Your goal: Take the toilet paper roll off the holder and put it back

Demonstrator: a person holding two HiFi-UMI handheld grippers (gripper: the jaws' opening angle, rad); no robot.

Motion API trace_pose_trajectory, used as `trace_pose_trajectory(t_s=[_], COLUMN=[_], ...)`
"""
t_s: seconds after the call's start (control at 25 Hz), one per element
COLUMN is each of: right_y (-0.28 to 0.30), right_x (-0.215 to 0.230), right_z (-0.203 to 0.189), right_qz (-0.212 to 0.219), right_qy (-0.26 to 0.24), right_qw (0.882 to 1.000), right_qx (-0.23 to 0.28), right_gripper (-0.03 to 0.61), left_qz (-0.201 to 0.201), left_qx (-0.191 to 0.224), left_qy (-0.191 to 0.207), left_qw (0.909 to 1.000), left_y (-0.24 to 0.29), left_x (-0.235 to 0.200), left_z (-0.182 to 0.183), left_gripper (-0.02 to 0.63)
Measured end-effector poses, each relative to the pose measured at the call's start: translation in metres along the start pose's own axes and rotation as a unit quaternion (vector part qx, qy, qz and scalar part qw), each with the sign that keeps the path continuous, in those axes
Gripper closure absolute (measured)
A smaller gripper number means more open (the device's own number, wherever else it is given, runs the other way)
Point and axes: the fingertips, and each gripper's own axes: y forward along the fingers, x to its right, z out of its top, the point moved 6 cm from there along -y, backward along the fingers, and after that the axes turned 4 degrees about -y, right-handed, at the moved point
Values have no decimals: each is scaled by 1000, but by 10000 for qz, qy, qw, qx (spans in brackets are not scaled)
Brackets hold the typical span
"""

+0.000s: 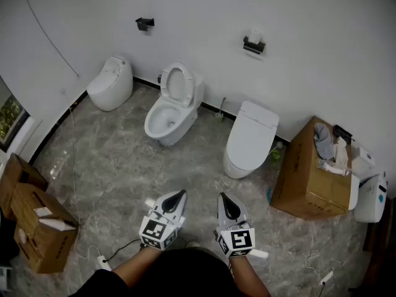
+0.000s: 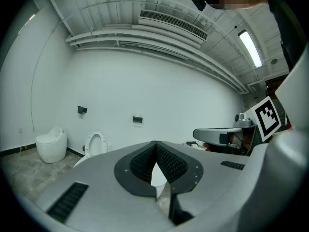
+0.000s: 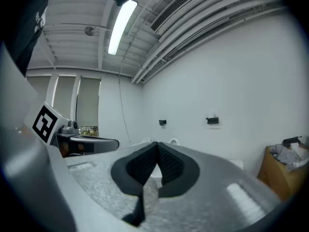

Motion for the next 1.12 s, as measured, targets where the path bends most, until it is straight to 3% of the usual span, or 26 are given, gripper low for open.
trace_pose_trajectory(t_s=[0.16, 0.52, 0.72, 0.96, 1.12], right_y=[4, 45, 127, 259, 349], right_x=[11, 44, 78, 117, 135], right_z=[0, -27, -29, -14, 3], right_qz=[4, -291, -616, -927, -1016], right_qy=[366, 68, 195, 261, 280], right_qw=[9993, 9993, 9973, 9943, 9930], right_qx=[111, -207, -351, -457, -533], right_gripper=[581, 580, 580, 579, 580], left_qz=[-30, -242, -508, -671, -1064], left_qx=[80, 16, -16, -254, -390], left_qy=[70, -115, -139, -137, -152], left_qw=[9999, 9996, 9986, 9973, 9934], left_y=[9, 77, 154, 243, 303], left_x=[-1, -48, -111, -218, -271], left_z=[7, 2, 15, 40, 66], left_gripper=[598, 598, 598, 598, 598])
